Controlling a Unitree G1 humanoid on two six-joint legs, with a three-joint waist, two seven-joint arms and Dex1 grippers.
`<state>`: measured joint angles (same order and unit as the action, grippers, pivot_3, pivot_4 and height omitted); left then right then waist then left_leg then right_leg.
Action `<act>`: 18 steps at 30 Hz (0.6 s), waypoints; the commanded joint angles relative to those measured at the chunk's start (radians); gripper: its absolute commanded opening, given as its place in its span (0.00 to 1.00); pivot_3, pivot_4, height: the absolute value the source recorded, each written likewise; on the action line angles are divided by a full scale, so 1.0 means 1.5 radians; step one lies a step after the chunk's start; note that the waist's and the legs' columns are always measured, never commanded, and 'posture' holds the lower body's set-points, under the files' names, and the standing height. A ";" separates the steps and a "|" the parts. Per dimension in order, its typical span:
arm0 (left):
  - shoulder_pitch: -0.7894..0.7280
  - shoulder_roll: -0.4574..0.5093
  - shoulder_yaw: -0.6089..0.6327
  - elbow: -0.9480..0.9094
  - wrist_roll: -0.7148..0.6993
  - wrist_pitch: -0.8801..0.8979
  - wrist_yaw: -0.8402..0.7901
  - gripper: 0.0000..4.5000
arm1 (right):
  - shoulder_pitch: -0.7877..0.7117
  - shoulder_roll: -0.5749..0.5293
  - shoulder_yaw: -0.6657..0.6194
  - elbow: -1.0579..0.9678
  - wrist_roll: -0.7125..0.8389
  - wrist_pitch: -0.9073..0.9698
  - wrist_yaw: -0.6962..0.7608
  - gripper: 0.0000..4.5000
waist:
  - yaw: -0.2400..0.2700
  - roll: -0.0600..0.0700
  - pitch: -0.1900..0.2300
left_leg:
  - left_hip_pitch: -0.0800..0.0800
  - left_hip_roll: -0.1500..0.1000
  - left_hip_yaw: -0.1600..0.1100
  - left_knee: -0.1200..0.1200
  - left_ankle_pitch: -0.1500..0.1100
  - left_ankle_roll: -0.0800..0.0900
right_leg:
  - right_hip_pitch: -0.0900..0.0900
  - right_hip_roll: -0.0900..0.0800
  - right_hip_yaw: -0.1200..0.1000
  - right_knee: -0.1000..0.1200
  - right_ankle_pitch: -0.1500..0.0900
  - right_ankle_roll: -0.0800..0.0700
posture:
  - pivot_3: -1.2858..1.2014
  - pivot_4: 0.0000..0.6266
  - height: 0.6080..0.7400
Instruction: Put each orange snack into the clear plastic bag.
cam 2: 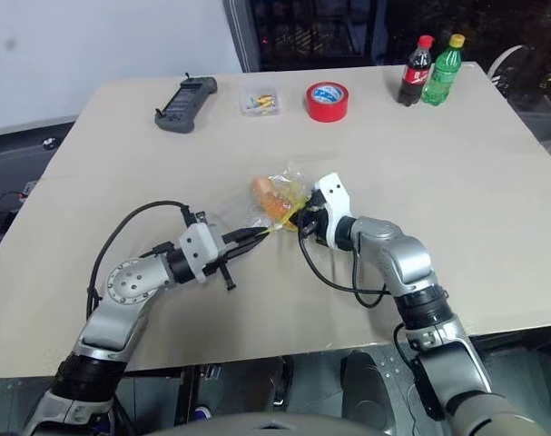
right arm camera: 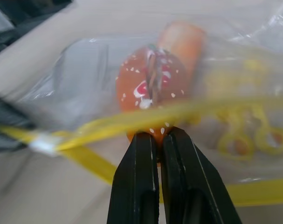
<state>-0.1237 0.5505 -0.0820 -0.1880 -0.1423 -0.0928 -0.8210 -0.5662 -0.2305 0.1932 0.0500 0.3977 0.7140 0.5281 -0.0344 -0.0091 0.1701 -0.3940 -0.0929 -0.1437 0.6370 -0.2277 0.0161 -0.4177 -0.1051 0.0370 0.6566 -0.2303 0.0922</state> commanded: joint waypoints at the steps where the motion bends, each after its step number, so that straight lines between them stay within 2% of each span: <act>1: 0.008 0.008 0.018 -0.044 -0.016 -0.007 0.001 0.00 | -0.007 -0.003 -0.044 0.003 -0.021 -0.022 -0.037 0.01 | 0.000 0.000 0.000 | 0.000 0.000 0.000 0.000 0.000 0.000 | 0.000 0.000 0.000 0.000 0.000 0.000 | 0.52 0.24 1.00; 10: 0.019 0.010 0.022 -0.053 -0.021 0.000 0.011 0.00 | 0.007 0.017 -0.085 -0.017 0.004 -0.010 -0.022 0.01 | -0.004 0.000 0.000 | 0.000 0.000 0.000 -0.001 0.000 0.000 | -0.001 0.000 0.001 0.000 0.000 0.000 | 0.52 0.24 1.00; 14: 0.013 0.005 0.015 -0.052 -0.018 0.006 0.019 0.00 | 0.040 0.006 -0.040 -0.098 0.049 -0.023 0.090 0.01 | -0.003 0.000 0.000 | 0.000 0.000 0.000 -0.001 0.000 0.000 | -0.001 0.000 0.001 0.000 0.000 0.000 | 0.52 0.24 1.00; 18: 0.010 0.005 0.014 -0.051 -0.019 0.007 0.019 0.00 | 0.056 -0.009 0.002 -0.139 0.051 -0.032 0.147 0.01 | -0.004 0.000 0.000 | 0.000 0.000 0.001 -0.001 0.000 0.000 | -0.001 0.000 0.001 0.000 0.000 0.000 | 0.52 0.24 1.00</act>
<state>-0.1020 0.5571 -0.0758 -0.2262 -0.1602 -0.0747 -0.8004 -0.4848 -0.2407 0.1794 -0.1057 0.4617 0.6913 0.7081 -0.0401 -0.0090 0.1702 -0.3945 -0.0926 -0.1432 0.6355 -0.2278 0.0162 -0.4193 -0.1050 0.0376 0.6565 -0.2303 0.0922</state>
